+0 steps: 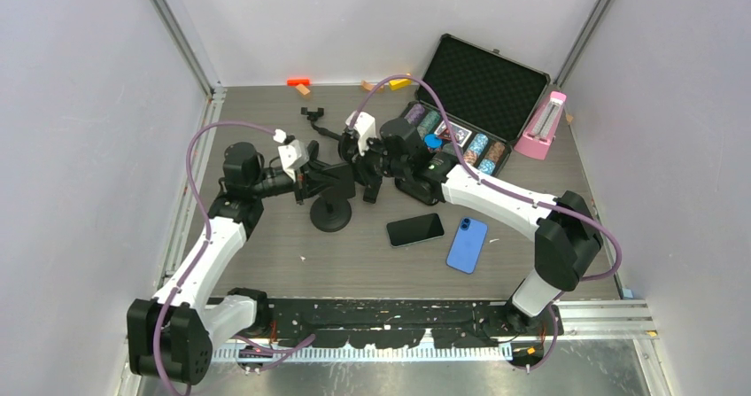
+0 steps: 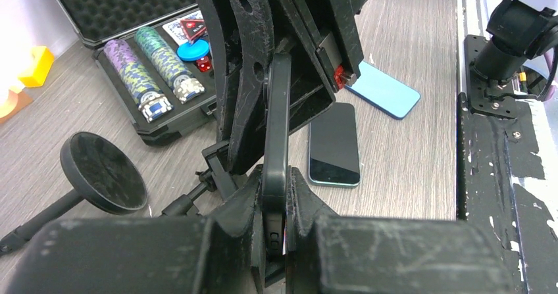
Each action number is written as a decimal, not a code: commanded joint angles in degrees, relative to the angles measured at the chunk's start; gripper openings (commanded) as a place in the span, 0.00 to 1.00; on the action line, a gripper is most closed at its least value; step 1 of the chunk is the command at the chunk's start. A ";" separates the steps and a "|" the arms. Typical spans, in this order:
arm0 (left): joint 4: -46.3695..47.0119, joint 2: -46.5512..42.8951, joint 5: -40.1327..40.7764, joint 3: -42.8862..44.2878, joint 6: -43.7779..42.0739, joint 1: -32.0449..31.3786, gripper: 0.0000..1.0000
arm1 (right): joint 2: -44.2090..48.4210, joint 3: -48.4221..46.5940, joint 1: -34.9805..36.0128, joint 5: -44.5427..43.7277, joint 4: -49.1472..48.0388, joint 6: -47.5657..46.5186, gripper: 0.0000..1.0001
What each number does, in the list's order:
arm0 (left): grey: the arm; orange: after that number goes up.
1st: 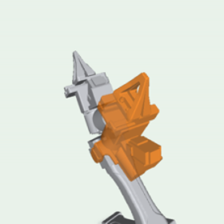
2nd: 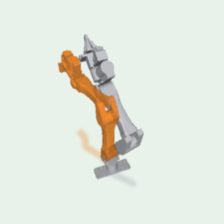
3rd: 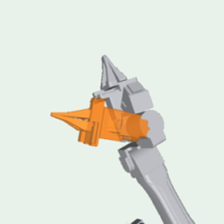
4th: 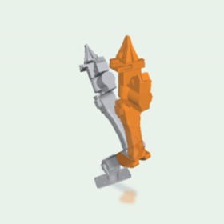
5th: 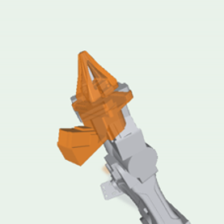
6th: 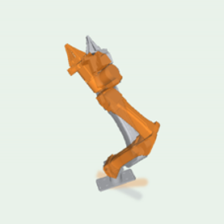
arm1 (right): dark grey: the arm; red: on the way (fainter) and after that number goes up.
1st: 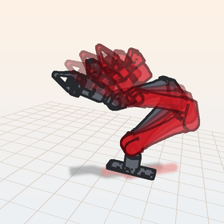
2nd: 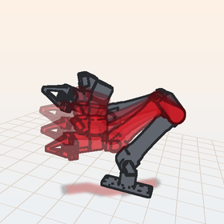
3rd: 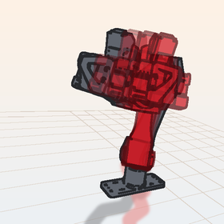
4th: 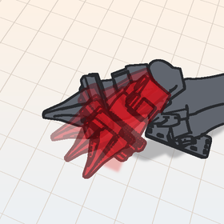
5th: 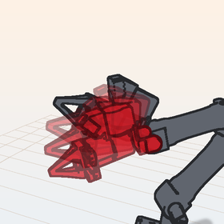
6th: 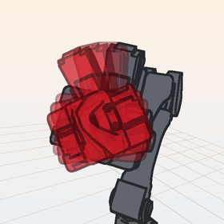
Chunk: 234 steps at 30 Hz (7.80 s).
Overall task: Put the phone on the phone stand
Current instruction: Install the phone on the phone stand.
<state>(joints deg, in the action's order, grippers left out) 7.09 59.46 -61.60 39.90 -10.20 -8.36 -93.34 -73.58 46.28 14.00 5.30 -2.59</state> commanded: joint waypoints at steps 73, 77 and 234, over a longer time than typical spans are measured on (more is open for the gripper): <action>-16.89 -4.64 54.12 -0.62 -3.87 -2.82 0.00 | 2.52 1.52 -2.91 -16.68 4.98 -1.22 0.00; -17.33 -3.97 56.46 -0.18 -4.00 -3.24 0.00 | 2.47 1.36 -2.88 -16.21 5.23 -1.36 0.00; -28.26 -8.06 43.58 6.64 -2.64 -5.09 0.80 | 1.32 -1.45 2.32 -8.51 11.76 -0.57 0.38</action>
<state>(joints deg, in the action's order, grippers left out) -19.94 51.70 -15.84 44.66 -13.41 -13.74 -93.23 -74.98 48.84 4.62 18.68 -2.90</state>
